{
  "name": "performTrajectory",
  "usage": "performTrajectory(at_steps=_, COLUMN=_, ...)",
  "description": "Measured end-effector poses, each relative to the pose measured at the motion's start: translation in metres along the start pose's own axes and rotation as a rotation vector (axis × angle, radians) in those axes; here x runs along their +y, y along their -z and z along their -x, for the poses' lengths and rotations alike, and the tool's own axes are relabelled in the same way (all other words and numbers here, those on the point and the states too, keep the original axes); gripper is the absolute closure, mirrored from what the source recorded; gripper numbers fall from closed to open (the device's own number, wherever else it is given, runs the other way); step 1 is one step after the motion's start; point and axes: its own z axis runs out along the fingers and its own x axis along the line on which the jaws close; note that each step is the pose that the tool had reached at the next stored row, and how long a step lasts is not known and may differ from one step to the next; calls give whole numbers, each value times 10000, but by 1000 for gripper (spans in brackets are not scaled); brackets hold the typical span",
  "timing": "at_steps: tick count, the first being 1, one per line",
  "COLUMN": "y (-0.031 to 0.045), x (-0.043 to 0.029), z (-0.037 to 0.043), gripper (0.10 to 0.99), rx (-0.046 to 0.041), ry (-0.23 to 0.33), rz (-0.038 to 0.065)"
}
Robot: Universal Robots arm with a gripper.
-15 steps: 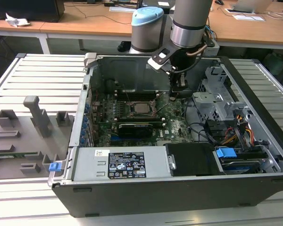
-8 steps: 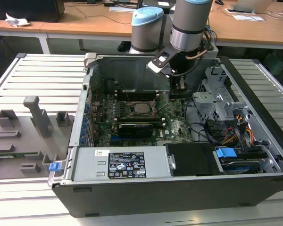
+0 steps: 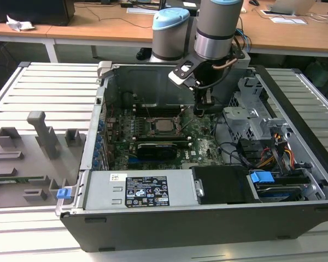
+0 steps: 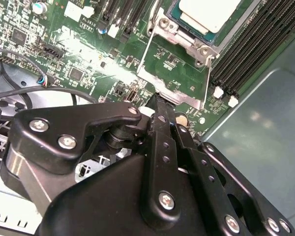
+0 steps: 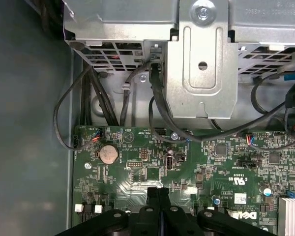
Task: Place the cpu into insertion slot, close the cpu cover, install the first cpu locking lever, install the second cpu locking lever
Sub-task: 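Close the cpu cover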
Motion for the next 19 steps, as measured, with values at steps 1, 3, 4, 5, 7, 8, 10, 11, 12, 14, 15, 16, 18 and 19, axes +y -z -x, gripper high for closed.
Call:
performTrajectory(at_steps=1, y=0, x=-7, z=0, gripper=980, rx=0, ry=0, rz=0)
performTrajectory(at_steps=3, y=0, x=-33, z=-1, gripper=980, rx=0, ry=0, rz=0)
performTrajectory(at_steps=4, y=0, x=-37, z=0, gripper=980, rx=0, ry=-1, rz=0)
performTrajectory(at_steps=5, y=0, x=-39, z=0, gripper=980, rx=1, ry=0, rz=0)
performTrajectory(at_steps=7, y=0, x=-42, z=-1, gripper=980, rx=1, ry=1, rz=0)
performTrajectory(at_steps=8, y=0, x=-44, z=-1, gripper=980, rx=0, ry=-1, rz=1)
performTrajectory(at_steps=10, y=0, x=-49, z=-1, gripper=980, rx=0, ry=0, rz=3)
performTrajectory(at_steps=11, y=0, x=-51, z=-1, gripper=980, rx=0, ry=0, rz=4)
performTrajectory(at_steps=12, y=0, x=-54, z=-1, gripper=980, rx=0, ry=0, rz=6)
performTrajectory(at_steps=14, y=1, x=-63, z=-1, gripper=980, rx=0, ry=1, rz=7)
performTrajectory(at_steps=15, y=1, x=-67, z=-1, gripper=980, rx=0, ry=1, rz=7)
performTrajectory(at_steps=16, y=1, x=-75, z=-1, gripper=980, rx=0, ry=0, rz=8)
performTrajectory(at_steps=18, y=1, x=-86, z=-2, gripper=980, rx=0, ry=1, rz=10)
performTrajectory(at_steps=19, y=1, x=-89, z=-2, gripper=980, rx=-1, ry=1, rz=10)
